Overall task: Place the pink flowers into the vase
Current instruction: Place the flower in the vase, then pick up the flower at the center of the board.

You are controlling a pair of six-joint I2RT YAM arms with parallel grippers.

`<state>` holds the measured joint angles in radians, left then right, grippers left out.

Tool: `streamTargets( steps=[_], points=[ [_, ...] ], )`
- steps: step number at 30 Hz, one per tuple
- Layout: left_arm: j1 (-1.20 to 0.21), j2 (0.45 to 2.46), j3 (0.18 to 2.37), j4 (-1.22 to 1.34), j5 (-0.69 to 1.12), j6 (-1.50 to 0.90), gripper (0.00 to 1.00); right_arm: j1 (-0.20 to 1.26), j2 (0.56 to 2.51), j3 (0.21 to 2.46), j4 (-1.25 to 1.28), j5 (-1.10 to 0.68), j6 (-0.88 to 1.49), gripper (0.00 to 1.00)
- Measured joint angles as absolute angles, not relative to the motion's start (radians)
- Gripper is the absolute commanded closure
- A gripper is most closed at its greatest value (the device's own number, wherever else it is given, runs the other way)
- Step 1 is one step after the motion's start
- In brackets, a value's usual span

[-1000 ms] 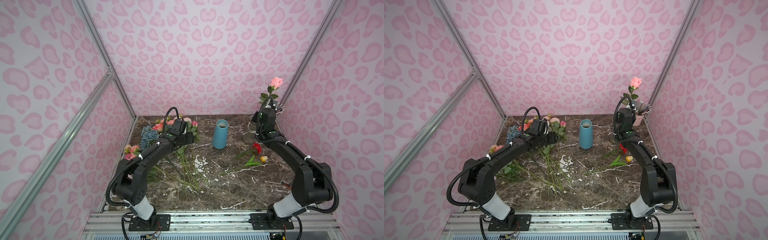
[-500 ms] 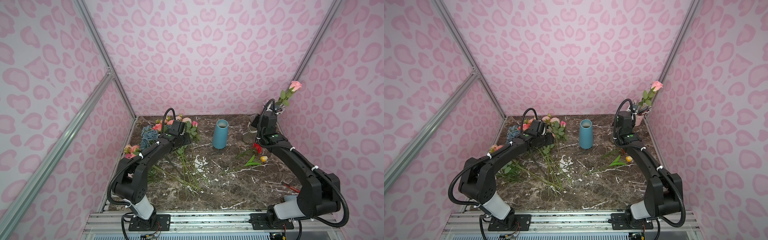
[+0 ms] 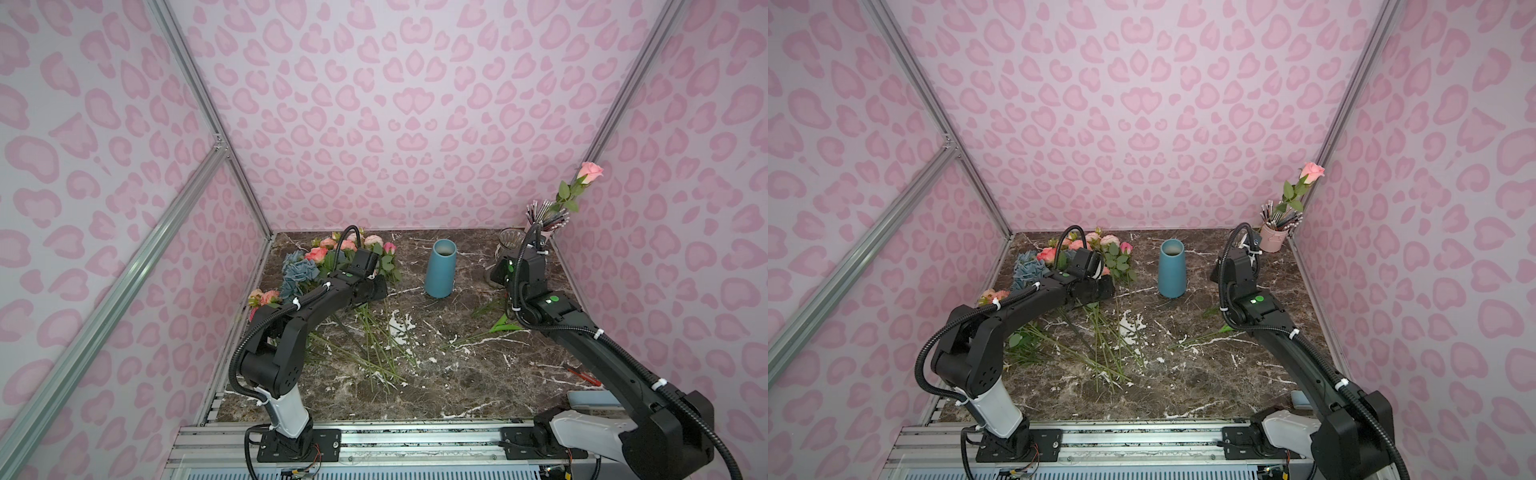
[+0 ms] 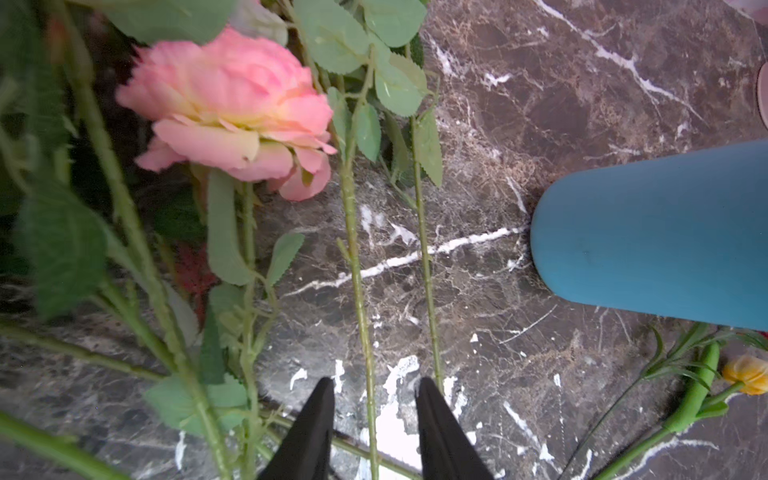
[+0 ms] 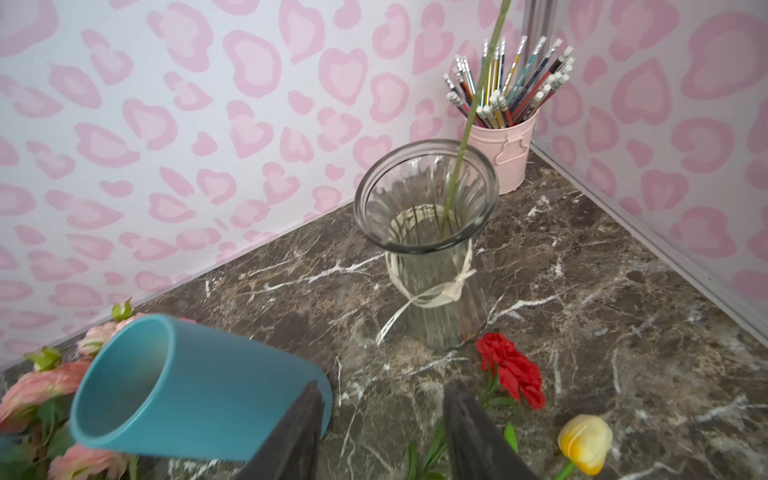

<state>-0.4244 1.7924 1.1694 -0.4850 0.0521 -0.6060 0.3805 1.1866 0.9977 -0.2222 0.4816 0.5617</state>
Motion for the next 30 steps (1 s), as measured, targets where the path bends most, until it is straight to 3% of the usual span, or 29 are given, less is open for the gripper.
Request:
streamTargets(
  steps=[10, 11, 30],
  points=[
    [-0.440, 1.842, 1.168, -0.479, 0.015, -0.621, 0.63, 0.483, 1.073, 0.937, -0.347, 0.475, 0.587, 0.51],
    [-0.440, 1.847, 1.168, -0.477, 0.011, -0.623, 0.67, 0.485, 1.060, 0.929, -0.354, 0.473, 0.587, 0.51],
    [-0.440, 1.914, 1.168, -0.397, -0.013, -0.666, 0.74, 0.488, 1.004, 0.906, -0.434, 0.451, 0.587, 0.52]
  ],
)
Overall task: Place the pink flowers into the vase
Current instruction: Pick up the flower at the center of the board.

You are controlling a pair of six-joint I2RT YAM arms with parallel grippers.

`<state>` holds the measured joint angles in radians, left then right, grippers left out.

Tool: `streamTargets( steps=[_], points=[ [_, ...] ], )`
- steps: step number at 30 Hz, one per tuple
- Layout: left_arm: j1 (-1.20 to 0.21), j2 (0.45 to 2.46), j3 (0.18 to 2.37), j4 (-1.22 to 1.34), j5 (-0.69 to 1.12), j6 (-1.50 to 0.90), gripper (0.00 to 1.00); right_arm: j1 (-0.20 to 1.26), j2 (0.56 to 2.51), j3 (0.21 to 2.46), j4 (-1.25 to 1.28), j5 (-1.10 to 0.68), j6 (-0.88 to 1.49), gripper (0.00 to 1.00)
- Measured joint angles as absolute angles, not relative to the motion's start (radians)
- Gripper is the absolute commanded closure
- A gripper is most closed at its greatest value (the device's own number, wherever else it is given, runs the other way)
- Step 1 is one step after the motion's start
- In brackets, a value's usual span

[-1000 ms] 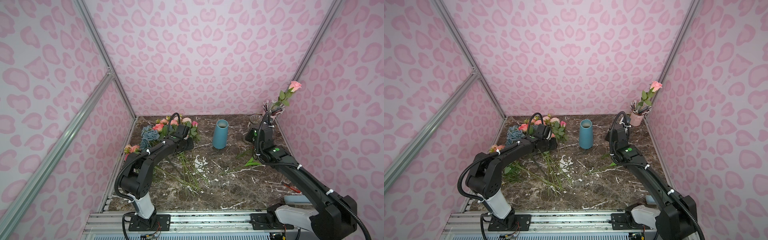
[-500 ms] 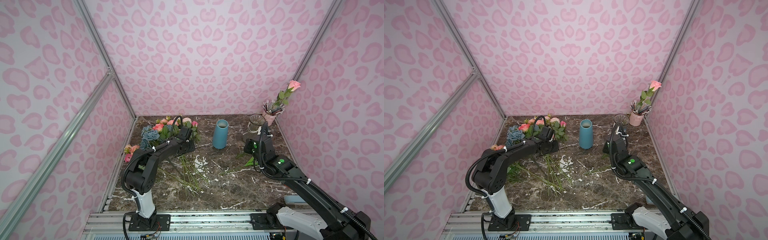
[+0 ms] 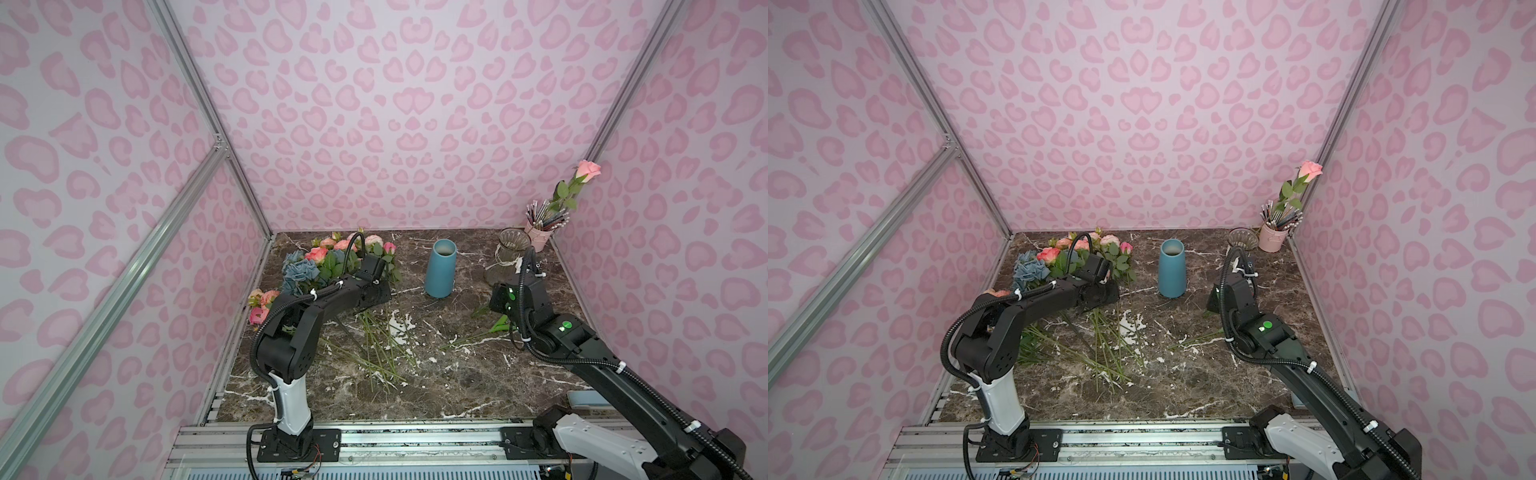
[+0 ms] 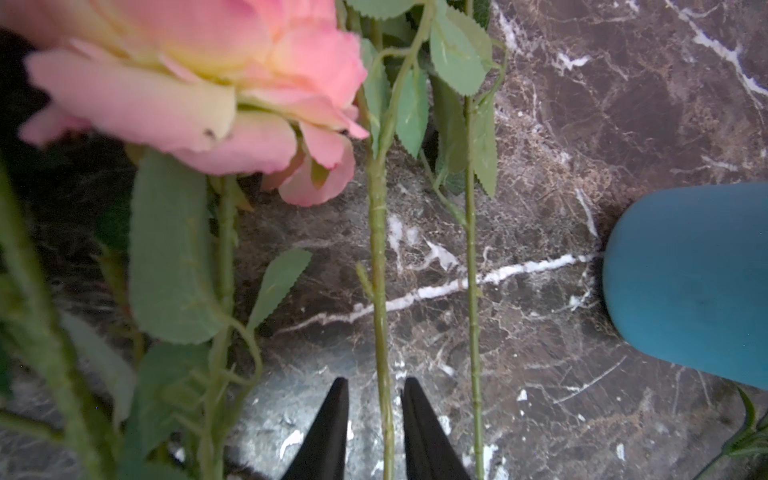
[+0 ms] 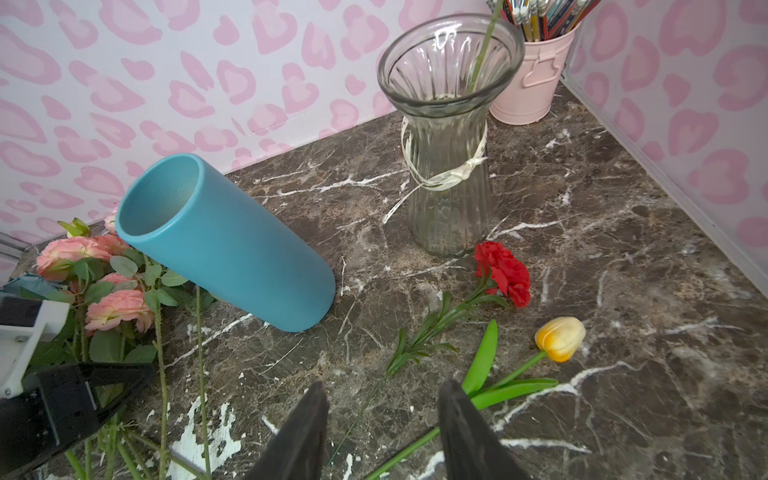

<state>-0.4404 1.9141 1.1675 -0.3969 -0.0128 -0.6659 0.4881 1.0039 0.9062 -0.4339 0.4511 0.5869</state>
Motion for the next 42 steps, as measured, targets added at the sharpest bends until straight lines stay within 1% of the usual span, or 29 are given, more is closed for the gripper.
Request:
streamTargets(
  steps=[10, 18, 21, 26, 33, 42],
  points=[
    [-0.440, 1.962, 1.185, -0.366, -0.023, -0.670, 0.80, 0.489, 0.973, 0.888, -0.446, 0.450, 0.587, 0.52],
    [-0.440, 1.980, 1.190, -0.348, -0.023, -0.673, 0.88, 0.488, 0.970, 0.886, -0.449, 0.443, 0.587, 0.53],
    [-0.440, 1.982, 1.190, -0.347, -0.023, -0.674, 0.92, 0.489, 0.974, 0.882, -0.451, 0.442, 0.587, 0.53],
    [-0.440, 1.989, 1.190, -0.345, -0.023, -0.679, 0.96, 0.489, 0.985, 0.882, -0.452, 0.427, 0.587, 0.53],
    [-0.440, 1.971, 1.180, -0.339, -0.022, -0.684, 0.96, 0.489, 0.986, 0.882, -0.454, 0.418, 0.585, 0.53],
    [-0.448, 1.824, 1.105, -0.276, -0.009, -0.723, 0.96, 0.489, 0.999, 0.881, -0.448, 0.399, 0.582, 0.53]
  ],
)
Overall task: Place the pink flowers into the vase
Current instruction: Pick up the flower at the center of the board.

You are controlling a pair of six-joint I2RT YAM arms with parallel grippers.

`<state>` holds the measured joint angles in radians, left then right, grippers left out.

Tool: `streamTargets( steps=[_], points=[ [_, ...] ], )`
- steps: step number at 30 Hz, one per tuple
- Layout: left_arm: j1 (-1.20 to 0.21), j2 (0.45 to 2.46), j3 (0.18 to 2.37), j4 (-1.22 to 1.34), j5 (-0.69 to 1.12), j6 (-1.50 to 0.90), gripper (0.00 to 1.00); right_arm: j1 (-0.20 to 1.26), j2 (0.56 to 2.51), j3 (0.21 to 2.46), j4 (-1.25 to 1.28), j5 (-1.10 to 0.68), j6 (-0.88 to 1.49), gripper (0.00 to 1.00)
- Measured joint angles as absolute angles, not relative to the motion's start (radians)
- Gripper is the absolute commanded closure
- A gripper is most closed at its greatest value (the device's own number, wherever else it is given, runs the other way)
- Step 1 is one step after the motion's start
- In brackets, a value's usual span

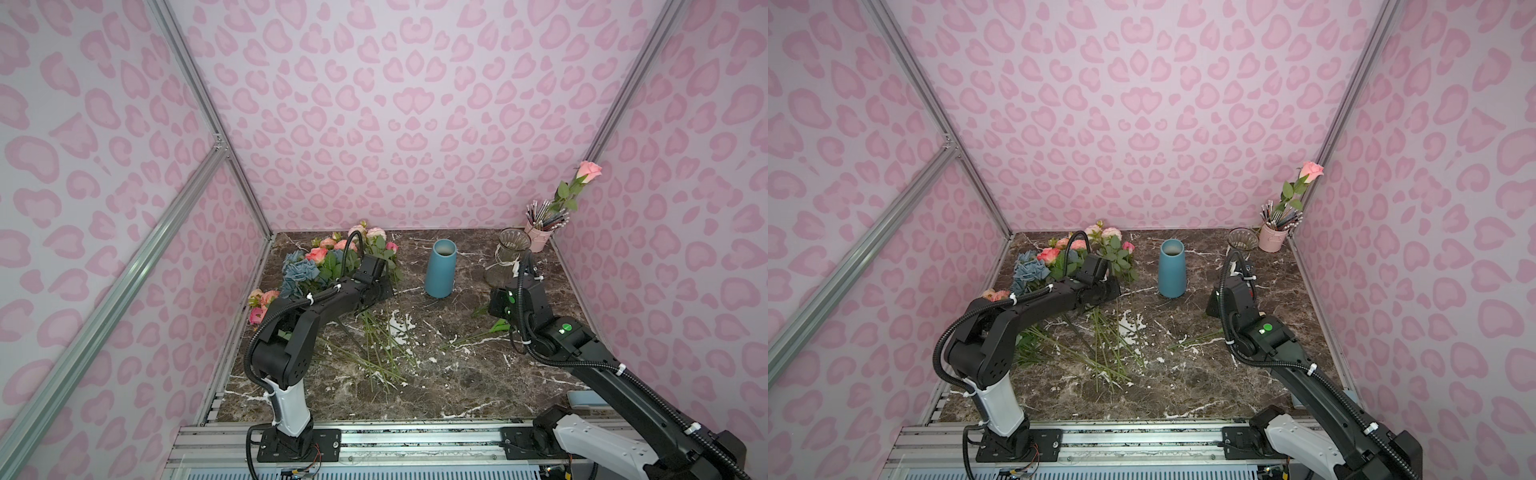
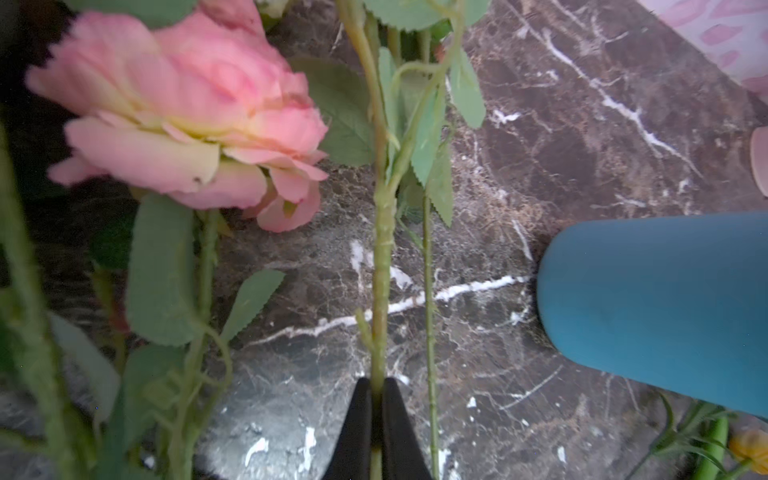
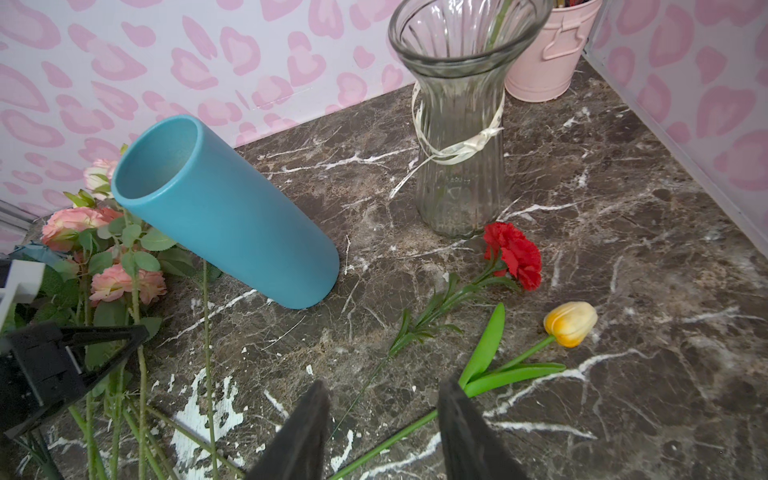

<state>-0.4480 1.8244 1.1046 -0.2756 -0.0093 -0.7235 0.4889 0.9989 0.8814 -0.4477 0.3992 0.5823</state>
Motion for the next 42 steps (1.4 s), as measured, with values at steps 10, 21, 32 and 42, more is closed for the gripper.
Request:
streamTargets(
  steps=[10, 21, 32, 42],
  points=[
    [-0.447, 1.692, 1.016, -0.105, 0.030, -0.737, 0.96, 0.489, 0.985, 0.883, -0.443, 0.398, 0.583, 0.53],
    [-0.447, 1.539, 0.918, 0.074, 0.063, -0.739, 0.96, 0.488, 0.982, 0.883, -0.443, 0.400, 0.577, 0.53],
    [-0.447, 1.392, 0.888, 0.178, 0.126, -0.687, 0.96, 0.545, 0.982, 0.920, -0.412, 0.344, 0.501, 0.53],
    [-0.485, 1.316, 1.030, 0.178, 0.376, -0.610, 0.96, 0.643, 1.026, 1.034, -0.301, 0.038, 0.404, 0.55]
  ],
)
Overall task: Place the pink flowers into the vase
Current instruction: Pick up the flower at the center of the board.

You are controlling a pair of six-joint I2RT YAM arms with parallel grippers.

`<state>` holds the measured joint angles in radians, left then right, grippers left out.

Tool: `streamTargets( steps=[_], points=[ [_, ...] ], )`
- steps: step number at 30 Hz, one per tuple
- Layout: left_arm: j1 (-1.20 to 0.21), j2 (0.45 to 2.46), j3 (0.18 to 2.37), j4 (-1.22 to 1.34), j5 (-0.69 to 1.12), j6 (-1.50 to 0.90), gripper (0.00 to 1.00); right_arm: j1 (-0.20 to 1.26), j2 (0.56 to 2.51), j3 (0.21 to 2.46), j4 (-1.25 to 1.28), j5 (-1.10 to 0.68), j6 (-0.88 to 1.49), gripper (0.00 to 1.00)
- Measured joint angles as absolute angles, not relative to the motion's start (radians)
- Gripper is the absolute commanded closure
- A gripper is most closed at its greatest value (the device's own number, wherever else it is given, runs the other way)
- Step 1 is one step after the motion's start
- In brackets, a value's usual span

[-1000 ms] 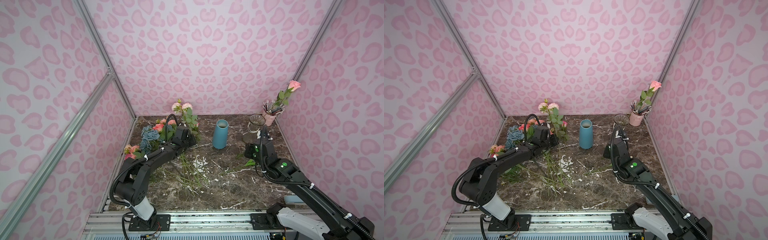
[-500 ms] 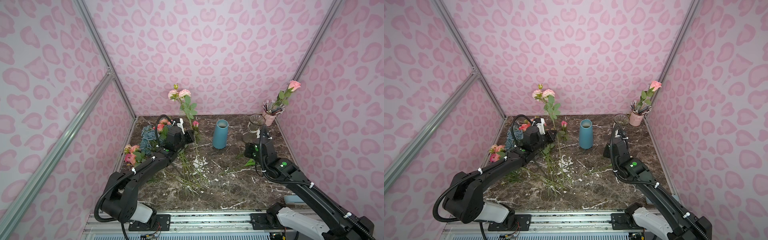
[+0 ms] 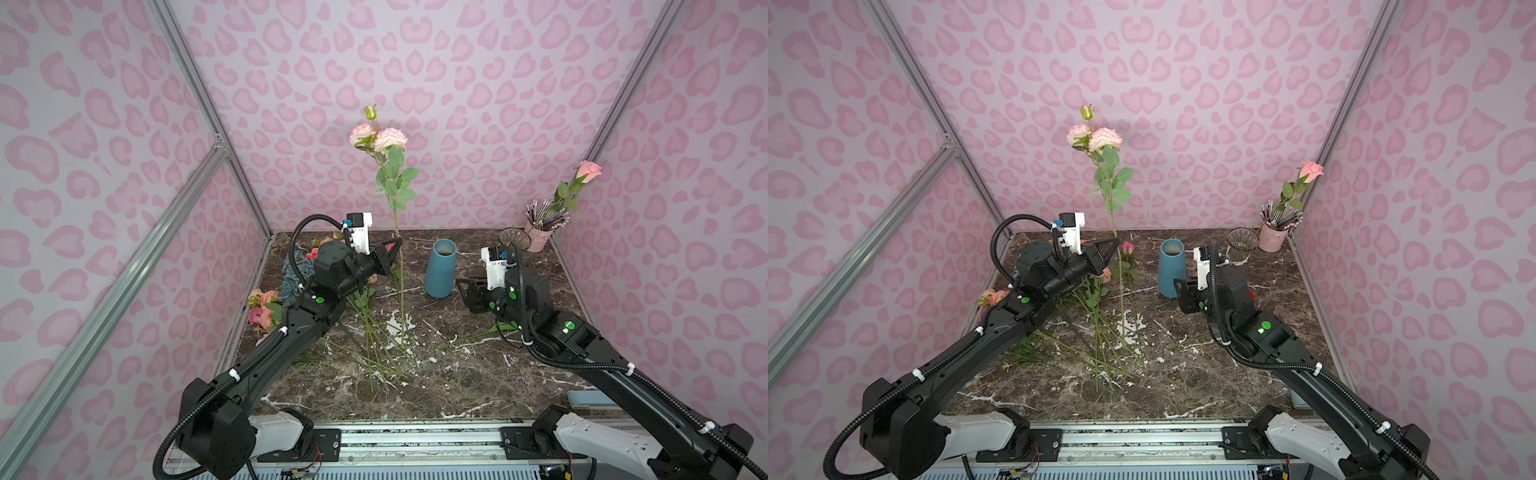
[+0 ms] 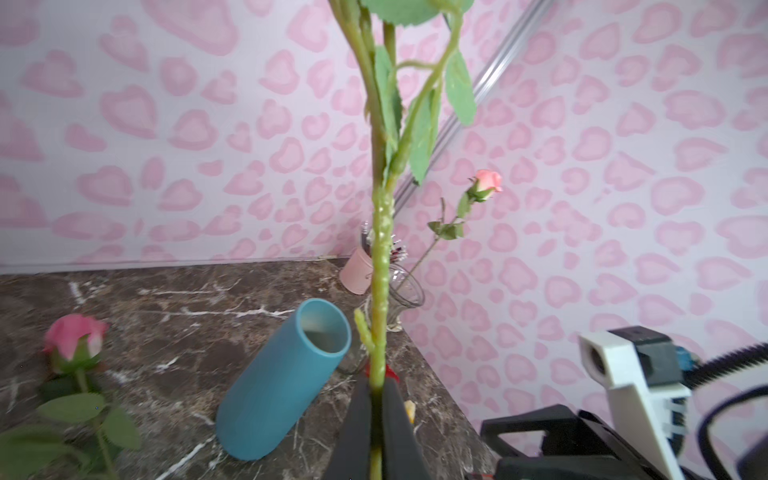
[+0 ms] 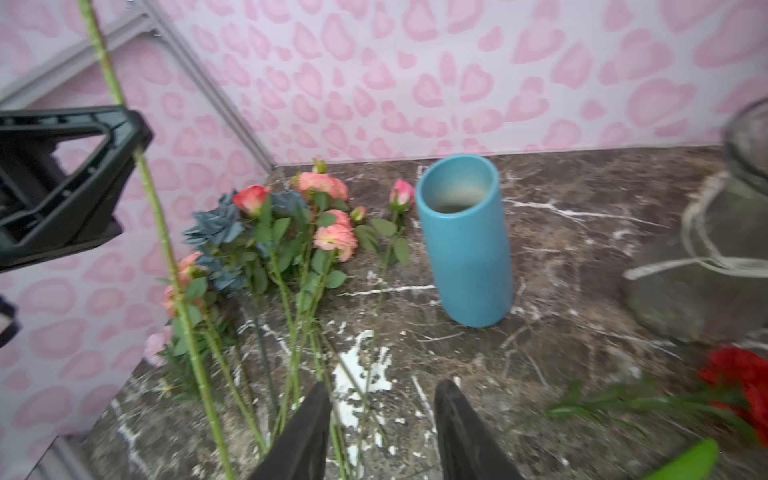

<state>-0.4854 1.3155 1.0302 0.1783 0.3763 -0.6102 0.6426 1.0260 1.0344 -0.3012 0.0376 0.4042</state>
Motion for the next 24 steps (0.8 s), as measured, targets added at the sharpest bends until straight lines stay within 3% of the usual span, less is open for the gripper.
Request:
streamTargets(
  steps=[10, 24],
  points=[
    [-0.522, 1.285, 1.068, 0.128, 0.584, -0.542, 0.96, 0.659, 1.051, 1.112, -0.157, -0.174, 0.404, 0.56],
    [-0.545, 1.265, 1.068, 0.035, 0.641, -0.470, 0.96, 0.659, 1.109, 1.111, 0.075, -0.230, 0.465, 0.56]
  ],
)
